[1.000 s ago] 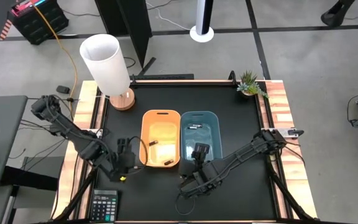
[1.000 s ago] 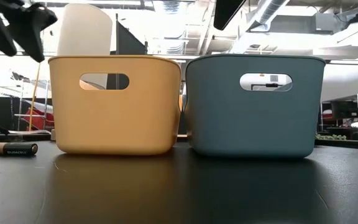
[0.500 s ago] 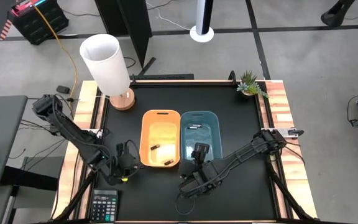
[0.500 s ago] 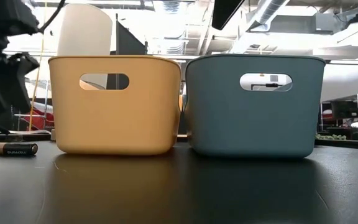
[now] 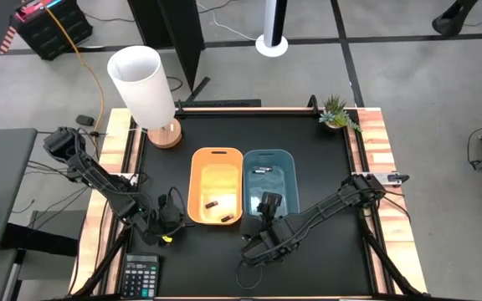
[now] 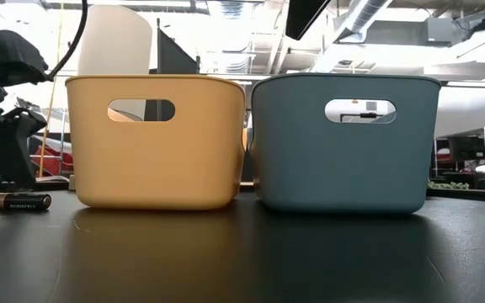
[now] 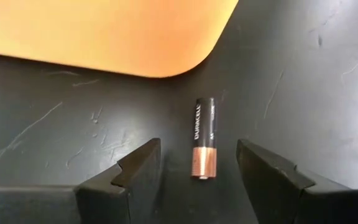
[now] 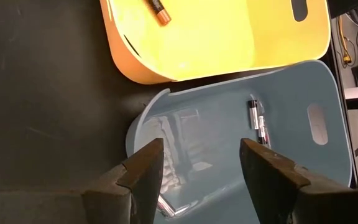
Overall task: Sort batteries
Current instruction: Put the black battery into the orange bin
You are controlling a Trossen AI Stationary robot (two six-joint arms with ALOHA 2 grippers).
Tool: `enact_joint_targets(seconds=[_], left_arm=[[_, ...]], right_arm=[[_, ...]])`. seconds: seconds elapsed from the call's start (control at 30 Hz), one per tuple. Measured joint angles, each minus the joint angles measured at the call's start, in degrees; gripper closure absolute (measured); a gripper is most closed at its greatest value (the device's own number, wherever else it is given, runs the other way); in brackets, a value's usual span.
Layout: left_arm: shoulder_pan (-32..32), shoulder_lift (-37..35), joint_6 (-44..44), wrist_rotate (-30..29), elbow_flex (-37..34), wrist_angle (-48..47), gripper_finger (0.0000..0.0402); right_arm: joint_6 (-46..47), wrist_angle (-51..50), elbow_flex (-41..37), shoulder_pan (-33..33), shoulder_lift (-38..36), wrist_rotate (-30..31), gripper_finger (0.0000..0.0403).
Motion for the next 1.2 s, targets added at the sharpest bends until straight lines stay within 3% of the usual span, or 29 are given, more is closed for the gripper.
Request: enact_joint_targets(seconds=[0.47, 0.63, 0.87, 1.2], left_arm=[[0.0, 9.3, 0.0, -0.6, -1.4, 8.4, 0.02], [-0.1, 11.3, -0.7, -1.1, -1.3, 9.7, 0.0243], [0.0, 11.4, -0.7, 0.3, -1.4, 9.3, 0.0354], [0.0, 8.8, -0.9, 3.1, 1.1, 5.1, 0.0358]], right_arm=[[0.2, 0.6, 0.0, -0.5, 0.0, 0.0, 0.0177], [0.2, 0.7, 0.0, -0.6, 0.0, 0.0, 0.0177], [0.2, 0.8, 0.0, -0.5, 0.0, 0.0, 0.0177], [0.4, 0.7, 0.0, -0.5, 0.0, 0.0, 0.0177]])
